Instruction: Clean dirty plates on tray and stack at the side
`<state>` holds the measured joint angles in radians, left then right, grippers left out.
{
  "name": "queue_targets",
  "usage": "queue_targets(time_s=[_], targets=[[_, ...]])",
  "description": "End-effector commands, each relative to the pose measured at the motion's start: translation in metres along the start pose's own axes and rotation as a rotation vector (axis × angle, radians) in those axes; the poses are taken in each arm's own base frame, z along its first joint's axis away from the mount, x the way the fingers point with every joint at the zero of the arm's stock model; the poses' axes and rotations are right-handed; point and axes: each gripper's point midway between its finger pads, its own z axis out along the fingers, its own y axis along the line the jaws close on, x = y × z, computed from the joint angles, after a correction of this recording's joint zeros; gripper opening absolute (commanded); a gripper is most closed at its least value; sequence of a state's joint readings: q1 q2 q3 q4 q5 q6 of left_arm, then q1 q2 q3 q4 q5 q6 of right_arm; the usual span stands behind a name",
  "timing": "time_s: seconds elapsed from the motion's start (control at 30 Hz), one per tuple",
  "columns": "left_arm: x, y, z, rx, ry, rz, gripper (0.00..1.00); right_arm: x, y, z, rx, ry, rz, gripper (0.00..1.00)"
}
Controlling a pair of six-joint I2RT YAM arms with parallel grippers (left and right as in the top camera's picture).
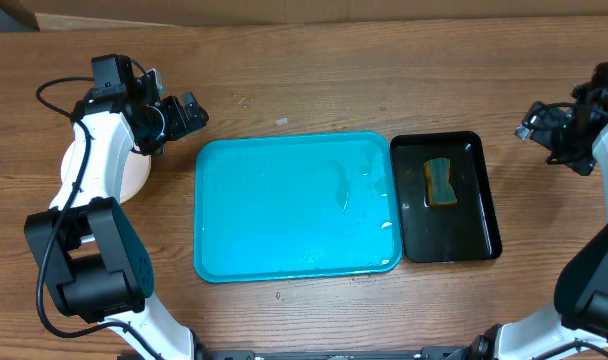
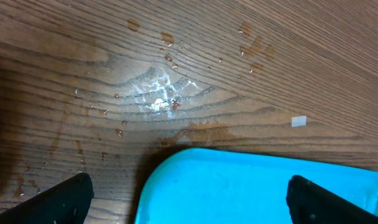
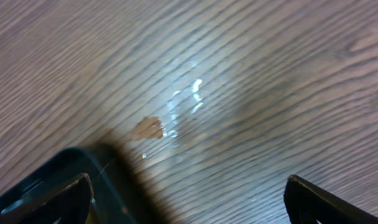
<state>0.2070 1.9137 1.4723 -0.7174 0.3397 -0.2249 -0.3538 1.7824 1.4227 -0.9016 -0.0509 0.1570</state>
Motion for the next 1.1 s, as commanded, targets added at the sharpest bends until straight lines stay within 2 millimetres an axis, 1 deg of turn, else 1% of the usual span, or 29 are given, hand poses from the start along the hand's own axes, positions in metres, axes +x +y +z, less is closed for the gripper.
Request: queue_targets(time_s=[0.0, 0.07, 0.1, 0.2, 0.23, 0.3, 0.33, 0.37, 0.43, 0.47, 0.53, 0.6, 0.67, 0.7, 0.83, 0.93, 0.97, 1.0, 1.07], targets=[[0.000, -0.001, -0.002, -0.005, -0.006, 0.029, 1.00, -0.011, 0.038, -0.061, -0.070, -0.155, -0.074, 1.00], [0.000, -0.001, -0.002, -0.005, -0.005, 0.028, 1.00, -0.009, 0.059, -0.094, -0.114, -0.231, -0.121, 1.00], [0.000, -0.002, -0.002, -0.004, -0.006, 0.029, 1.00, -0.006, 0.071, -0.115, -0.143, -0.275, -0.150, 1.00], [0.000, -0.002, -0.002, -0.004, -0.006, 0.029, 1.00, 0.010, 0.103, -0.174, -0.235, -0.398, -0.233, 1.00], [0.000, -0.001, -0.002, -0.005, -0.005, 0.028, 1.00, 0.017, 0.113, -0.193, -0.269, -0.437, -0.260, 1.00], [0.000, -0.001, -0.002, -0.005, -0.005, 0.028, 1.00, 0.039, 0.132, -0.240, -0.359, -0.526, -0.326, 1.00], [0.000, -0.001, -0.002, -0.005, -0.005, 0.028, 1.00, 0.049, 0.138, -0.257, -0.396, -0.560, -0.350, 1.00], [0.000, -0.001, -0.002, -0.005, -0.005, 0.028, 1.00, 0.065, 0.144, -0.285, -0.455, -0.612, -0.385, 1.00], [0.000, -0.001, -0.002, -0.005, -0.005, 0.028, 1.00, 0.088, 0.145, -0.323, -0.538, -0.686, -0.424, 1.00], [0.000, -0.001, -0.002, -0.005, -0.005, 0.028, 1.00, 0.096, 0.143, -0.338, -0.570, -0.717, -0.435, 1.00], [0.000, -0.001, -0.002, -0.005, -0.005, 0.028, 1.00, 0.114, 0.134, -0.366, -0.626, -0.779, -0.448, 1.00], [0.000, -0.001, -0.002, -0.005, -0.005, 0.028, 1.00, 0.126, 0.117, -0.391, -0.650, -0.859, -0.447, 1.00], [0.000, -0.001, -0.002, -0.005, -0.005, 0.028, 1.00, 0.136, 0.100, -0.411, -0.670, -0.934, -0.428, 1.00], [0.000, -0.001, -0.002, -0.005, -0.005, 0.028, 1.00, 0.141, 0.090, -0.416, -0.671, -0.966, -0.415, 1.00], [0.000, -0.002, -0.002, -0.004, -0.005, 0.029, 1.00, 0.159, 0.065, -0.426, -0.700, -1.091, -0.375, 1.00], [0.000, -0.002, -0.002, -0.004, -0.005, 0.029, 1.00, 0.164, 0.057, -0.421, -0.726, -1.201, -0.343, 1.00], [0.000, -0.002, -0.002, -0.005, -0.005, 0.029, 1.00, 0.164, 0.055, -0.417, -0.734, -1.245, -0.330, 1.00], [0.000, -0.002, -0.002, -0.005, -0.005, 0.029, 1.00, 0.162, 0.055, -0.408, -0.745, -1.309, -0.312, 1.00], [0.000, -0.002, -0.002, -0.005, -0.005, 0.029, 1.00, 0.159, 0.057, -0.396, -0.763, -1.379, -0.297, 1.00]])
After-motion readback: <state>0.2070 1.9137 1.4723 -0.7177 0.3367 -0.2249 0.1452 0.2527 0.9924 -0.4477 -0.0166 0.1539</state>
